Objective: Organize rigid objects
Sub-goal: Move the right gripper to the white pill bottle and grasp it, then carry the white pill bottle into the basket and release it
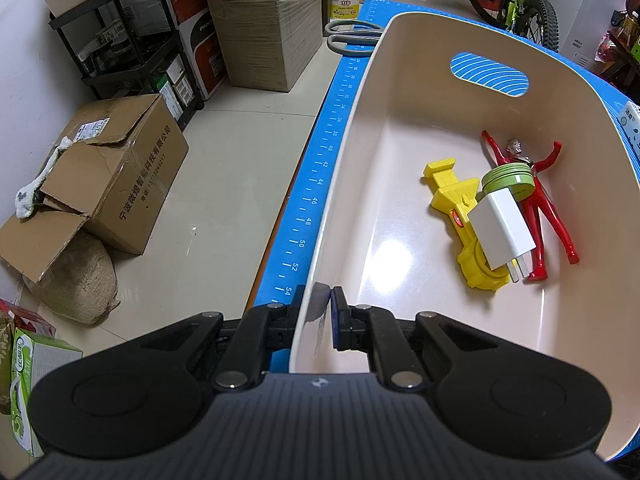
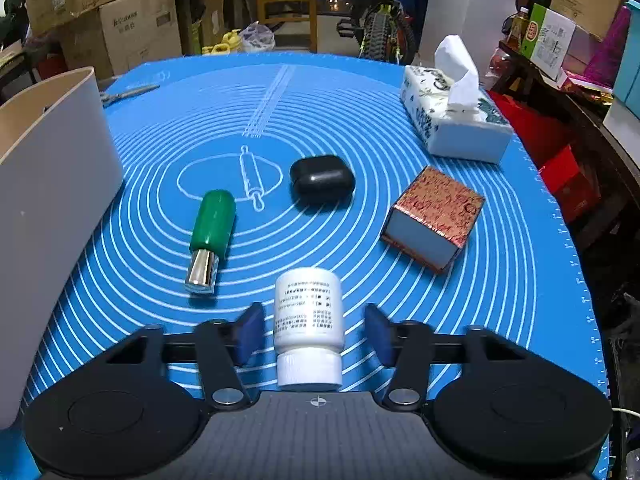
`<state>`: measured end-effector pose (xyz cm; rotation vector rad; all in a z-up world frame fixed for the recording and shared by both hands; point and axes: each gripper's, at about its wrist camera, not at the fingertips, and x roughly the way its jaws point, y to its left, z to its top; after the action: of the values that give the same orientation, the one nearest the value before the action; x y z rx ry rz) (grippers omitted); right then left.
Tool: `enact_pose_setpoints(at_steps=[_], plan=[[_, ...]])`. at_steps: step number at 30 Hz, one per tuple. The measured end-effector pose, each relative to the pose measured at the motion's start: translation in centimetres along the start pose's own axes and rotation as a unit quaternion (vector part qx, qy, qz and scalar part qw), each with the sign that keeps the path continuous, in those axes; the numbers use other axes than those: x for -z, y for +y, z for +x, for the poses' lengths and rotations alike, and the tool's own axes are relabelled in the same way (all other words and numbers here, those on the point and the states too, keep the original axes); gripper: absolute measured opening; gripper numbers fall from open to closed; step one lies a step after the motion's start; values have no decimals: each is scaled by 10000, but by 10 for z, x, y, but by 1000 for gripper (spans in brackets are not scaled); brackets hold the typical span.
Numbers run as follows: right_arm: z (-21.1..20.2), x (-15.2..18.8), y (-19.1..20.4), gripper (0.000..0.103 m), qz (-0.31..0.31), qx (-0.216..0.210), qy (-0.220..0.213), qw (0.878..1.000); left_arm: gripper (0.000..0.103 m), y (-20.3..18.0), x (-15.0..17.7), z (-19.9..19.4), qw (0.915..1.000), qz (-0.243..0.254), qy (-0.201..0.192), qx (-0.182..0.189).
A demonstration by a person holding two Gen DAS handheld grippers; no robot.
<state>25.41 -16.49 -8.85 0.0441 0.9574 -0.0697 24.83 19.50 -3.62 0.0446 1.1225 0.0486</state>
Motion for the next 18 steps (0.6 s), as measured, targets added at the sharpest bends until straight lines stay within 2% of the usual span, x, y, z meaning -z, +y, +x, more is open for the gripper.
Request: enact_pose_setpoints(at_steps=[2,3,10,18], plan=[[-1,0,1,49,-1,-26,-12,10000,14,0,0,0,10000,-1,1,1],[-1,0,1,44,-17,-40,-32,10000,14,0,0,0,10000,-1,1,1],[-25,-9,10,44,-99,16,-428,9990,14,0,0,0,10000,0,0,1],[-69,-38,38,44,-192,-230,-1070,9938,14,0,0,0,10000,0,0,0]])
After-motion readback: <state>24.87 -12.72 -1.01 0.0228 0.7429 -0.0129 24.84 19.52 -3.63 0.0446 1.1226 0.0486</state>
